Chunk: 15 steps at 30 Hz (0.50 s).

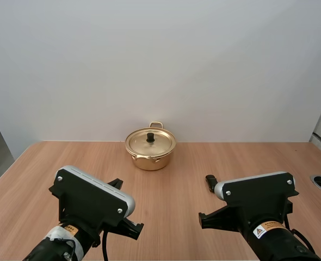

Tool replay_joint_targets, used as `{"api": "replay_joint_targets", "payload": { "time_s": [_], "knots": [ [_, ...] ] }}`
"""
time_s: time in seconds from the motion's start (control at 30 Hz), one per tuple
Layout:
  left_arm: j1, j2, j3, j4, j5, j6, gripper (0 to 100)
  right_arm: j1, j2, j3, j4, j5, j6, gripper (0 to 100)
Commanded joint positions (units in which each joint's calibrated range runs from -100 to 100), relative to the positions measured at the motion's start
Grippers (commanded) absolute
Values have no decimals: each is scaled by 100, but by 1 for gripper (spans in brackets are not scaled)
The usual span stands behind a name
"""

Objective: Open the pot, put the car inside, and close it

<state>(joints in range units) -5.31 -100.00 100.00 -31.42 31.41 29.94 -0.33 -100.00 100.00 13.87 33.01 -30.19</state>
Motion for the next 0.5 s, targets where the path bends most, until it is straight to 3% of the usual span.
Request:
{"api": "replay_joint_targets", "payload": {
  "time_s": [0.0,0.37,0.47],
  "knots": [
    [4,0,0,-4,5,-2,0,2,0,0,3,6,-1,0],
    [4,0,0,-4,7,-14,0,2,0,0,3,6,-1,0],
    [4,0,0,-537,33,-68,0,2,0,0,118,-11,-1,0]
  ]
}}
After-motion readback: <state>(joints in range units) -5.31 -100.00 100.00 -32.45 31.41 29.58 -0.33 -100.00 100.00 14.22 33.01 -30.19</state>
